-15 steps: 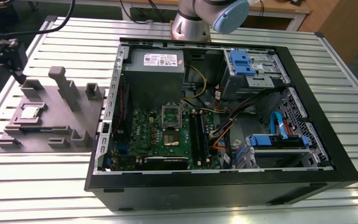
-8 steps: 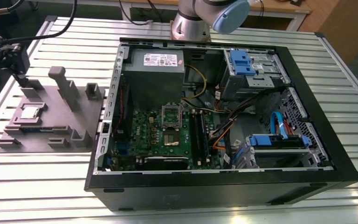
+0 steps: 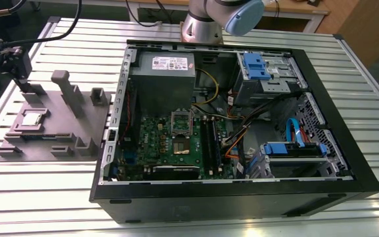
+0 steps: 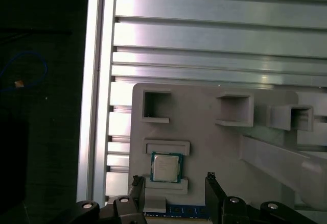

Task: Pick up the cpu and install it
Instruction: 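Pick up the cpu and move it towards the insertion slot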

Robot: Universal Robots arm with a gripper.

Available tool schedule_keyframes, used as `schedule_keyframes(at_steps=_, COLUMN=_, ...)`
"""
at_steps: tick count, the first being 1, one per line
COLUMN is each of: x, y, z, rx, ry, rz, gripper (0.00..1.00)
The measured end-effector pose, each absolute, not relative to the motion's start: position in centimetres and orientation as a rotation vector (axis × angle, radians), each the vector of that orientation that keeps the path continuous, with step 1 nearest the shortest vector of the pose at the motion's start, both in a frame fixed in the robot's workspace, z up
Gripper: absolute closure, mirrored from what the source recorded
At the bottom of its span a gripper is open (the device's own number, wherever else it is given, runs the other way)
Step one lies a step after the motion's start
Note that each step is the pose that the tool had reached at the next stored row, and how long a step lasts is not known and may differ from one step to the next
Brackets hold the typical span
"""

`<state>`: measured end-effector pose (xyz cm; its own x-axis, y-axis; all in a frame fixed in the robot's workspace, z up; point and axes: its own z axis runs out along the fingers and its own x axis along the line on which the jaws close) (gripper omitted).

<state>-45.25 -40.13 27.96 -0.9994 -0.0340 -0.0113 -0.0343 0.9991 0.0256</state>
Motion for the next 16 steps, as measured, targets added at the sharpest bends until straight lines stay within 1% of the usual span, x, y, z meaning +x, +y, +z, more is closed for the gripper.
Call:
schedule_keyframes(at_steps=7, x=-45.25, y=-40.13, z=27.95, rx=-0.053, ry=3.13, rz=0.04, gripper=0.4)
schedule_keyframes(at_steps=8, x=-45.25, y=-40.13, z=27.94, rx=-0.053, ry=3.13, rz=0.04, gripper=0.34)
schedule_keyframes(at_steps=16, x=-45.25, y=-40.46, z=27.26, rx=-0.057, ry=3.131, rz=0.04, gripper=0.34)
